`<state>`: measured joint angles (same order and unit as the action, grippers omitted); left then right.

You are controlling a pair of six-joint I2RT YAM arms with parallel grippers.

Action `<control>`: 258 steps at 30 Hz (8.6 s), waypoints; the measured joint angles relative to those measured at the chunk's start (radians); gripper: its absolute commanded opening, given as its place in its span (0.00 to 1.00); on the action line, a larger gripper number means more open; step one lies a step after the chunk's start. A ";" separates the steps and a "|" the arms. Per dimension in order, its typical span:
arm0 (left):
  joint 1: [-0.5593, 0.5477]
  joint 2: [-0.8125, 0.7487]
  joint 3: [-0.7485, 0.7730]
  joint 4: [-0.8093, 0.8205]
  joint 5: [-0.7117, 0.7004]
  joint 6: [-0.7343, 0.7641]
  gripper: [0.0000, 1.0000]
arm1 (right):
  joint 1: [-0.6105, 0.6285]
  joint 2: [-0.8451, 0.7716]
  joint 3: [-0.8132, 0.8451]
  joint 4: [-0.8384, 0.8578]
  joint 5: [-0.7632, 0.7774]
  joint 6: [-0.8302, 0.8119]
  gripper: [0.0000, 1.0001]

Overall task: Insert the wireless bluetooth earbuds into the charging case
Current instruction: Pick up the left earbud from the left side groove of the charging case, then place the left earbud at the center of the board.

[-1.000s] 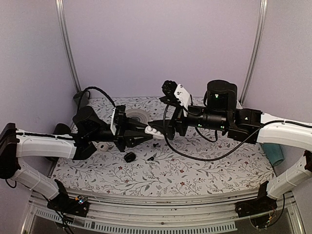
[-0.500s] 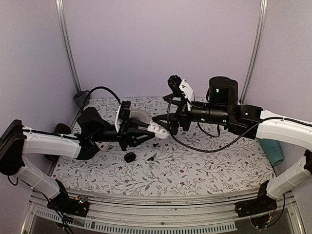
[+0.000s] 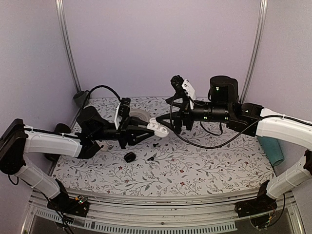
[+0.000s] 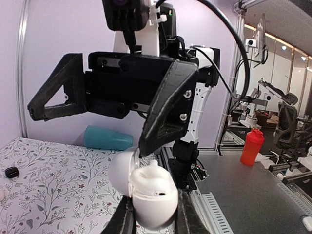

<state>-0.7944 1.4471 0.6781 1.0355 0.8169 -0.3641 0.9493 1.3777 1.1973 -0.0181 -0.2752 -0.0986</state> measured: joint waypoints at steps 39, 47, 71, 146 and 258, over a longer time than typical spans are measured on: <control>0.019 0.007 0.036 -0.102 0.059 0.025 0.00 | 0.063 0.041 0.006 -0.043 0.037 -0.058 0.93; 0.031 0.007 0.037 -0.081 0.056 0.023 0.00 | 0.036 0.021 0.008 -0.057 -0.008 -0.026 0.95; 0.051 0.034 0.069 -0.080 0.018 -0.022 0.00 | -0.057 0.089 0.204 -0.219 -0.367 0.240 0.33; 0.049 -0.013 0.142 -0.338 -0.044 0.171 0.00 | -0.135 0.147 0.270 -0.367 -0.446 0.426 0.27; 0.096 0.491 0.090 0.122 -0.173 0.164 0.00 | -0.198 0.179 -0.045 -0.106 -0.132 0.705 0.03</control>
<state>-0.6987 1.9381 0.7681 1.1576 0.6437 -0.1997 0.7513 1.5566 1.1526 -0.1242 -0.4068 0.6067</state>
